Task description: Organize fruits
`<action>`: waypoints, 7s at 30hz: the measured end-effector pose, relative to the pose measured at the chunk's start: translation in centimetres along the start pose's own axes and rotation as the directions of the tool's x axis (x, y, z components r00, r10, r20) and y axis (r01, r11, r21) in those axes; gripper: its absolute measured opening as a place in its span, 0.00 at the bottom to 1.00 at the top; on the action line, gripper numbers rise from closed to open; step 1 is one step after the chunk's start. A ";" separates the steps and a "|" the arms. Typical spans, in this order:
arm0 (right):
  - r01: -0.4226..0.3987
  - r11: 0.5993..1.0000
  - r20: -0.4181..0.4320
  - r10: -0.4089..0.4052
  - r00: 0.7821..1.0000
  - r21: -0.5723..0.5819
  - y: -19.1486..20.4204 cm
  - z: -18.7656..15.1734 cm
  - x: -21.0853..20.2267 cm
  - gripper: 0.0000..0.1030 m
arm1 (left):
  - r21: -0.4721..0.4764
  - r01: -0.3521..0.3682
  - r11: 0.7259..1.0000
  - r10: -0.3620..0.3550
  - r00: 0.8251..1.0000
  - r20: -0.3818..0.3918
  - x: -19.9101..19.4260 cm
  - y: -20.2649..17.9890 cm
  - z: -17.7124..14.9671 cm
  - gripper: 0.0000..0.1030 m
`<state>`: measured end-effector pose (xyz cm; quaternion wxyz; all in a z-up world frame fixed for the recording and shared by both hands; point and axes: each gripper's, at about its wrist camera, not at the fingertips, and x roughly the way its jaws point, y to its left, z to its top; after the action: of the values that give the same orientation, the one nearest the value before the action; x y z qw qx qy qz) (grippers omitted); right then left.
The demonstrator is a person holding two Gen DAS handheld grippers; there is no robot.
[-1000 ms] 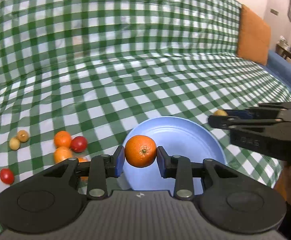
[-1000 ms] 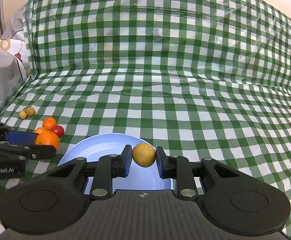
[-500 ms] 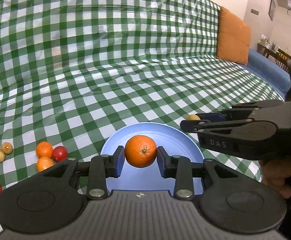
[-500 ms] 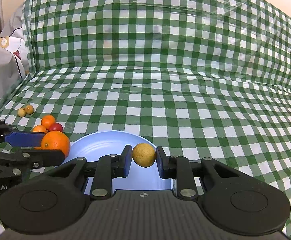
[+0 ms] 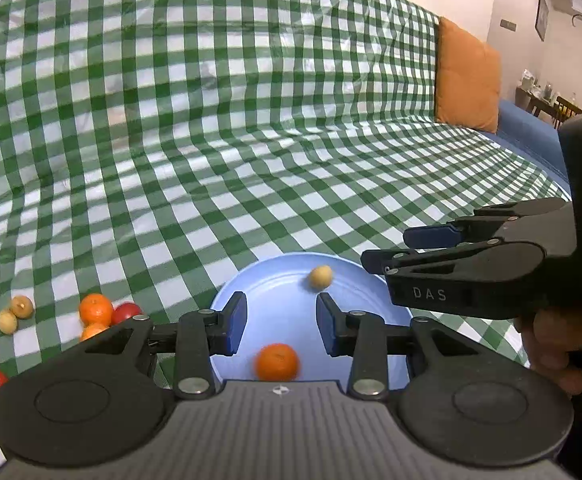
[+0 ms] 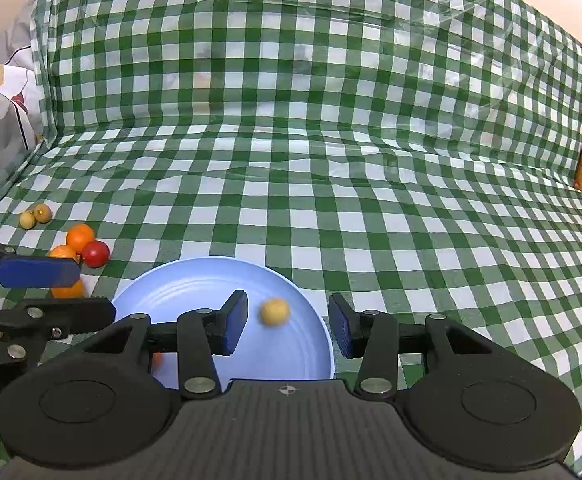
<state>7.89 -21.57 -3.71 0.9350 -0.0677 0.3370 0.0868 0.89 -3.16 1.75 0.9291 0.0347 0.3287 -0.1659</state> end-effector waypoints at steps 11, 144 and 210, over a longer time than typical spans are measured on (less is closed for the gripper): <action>0.012 1.000 0.005 -0.012 1.000 -0.017 0.6 -0.1 0.0 0.52 | 0.004 0.000 1.000 0.000 1.000 0.002 0.1 0.2 0.0 0.41; -0.301 0.941 -0.086 0.291 0.953 -0.152 17.7 0.0 6.8 0.38 | -0.345 -0.499 0.795 0.315 0.826 -0.468 2.4 24.7 -3.5 0.32; -0.202 0.969 0.099 0.217 0.971 -0.141 9.0 1.7 -1.2 0.38 | -0.262 -0.317 0.911 0.226 0.918 -0.325 1.5 12.3 3.2 0.33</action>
<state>6.12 -12.60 -2.27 0.9319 -0.0874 0.2822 0.2105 7.97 7.44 2.82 0.8792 -0.0418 0.4738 0.0268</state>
